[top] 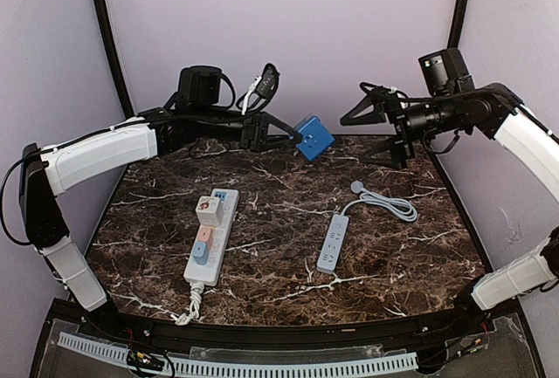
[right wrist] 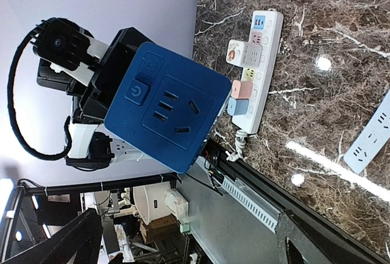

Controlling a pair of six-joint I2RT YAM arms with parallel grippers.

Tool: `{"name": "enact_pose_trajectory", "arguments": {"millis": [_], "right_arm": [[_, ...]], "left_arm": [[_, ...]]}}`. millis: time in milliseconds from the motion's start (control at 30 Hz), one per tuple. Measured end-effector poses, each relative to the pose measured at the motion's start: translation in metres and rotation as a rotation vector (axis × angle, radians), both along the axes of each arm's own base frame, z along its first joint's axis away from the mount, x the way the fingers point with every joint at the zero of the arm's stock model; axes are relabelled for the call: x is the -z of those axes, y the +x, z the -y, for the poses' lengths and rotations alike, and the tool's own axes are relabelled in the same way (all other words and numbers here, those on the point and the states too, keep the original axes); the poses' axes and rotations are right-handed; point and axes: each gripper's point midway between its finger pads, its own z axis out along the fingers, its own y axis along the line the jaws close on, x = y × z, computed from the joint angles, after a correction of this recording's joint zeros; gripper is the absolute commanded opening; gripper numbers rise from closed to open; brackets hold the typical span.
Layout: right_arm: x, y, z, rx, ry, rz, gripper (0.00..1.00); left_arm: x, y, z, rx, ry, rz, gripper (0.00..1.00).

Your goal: Insert the plug

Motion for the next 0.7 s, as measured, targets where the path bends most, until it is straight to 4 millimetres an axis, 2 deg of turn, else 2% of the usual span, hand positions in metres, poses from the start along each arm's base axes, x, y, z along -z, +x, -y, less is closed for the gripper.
{"name": "enact_pose_trajectory", "arguments": {"millis": [133, 367, 700], "right_arm": [[0.001, 0.000, -0.002, -0.003, 0.005, -0.022, 0.99], [0.002, -0.002, -0.003, -0.004, 0.015, -0.053, 0.99], [0.020, -0.013, -0.009, -0.022, -0.010, -0.121, 0.99]], "left_arm": [[0.005, -0.004, 0.001, 0.017, 0.018, 0.051, 0.01], [0.016, -0.021, 0.011, 0.061, 0.053, 0.121, 0.01], [0.026, -0.039, 0.021, 0.099, 0.088, 0.178, 0.01]]}}
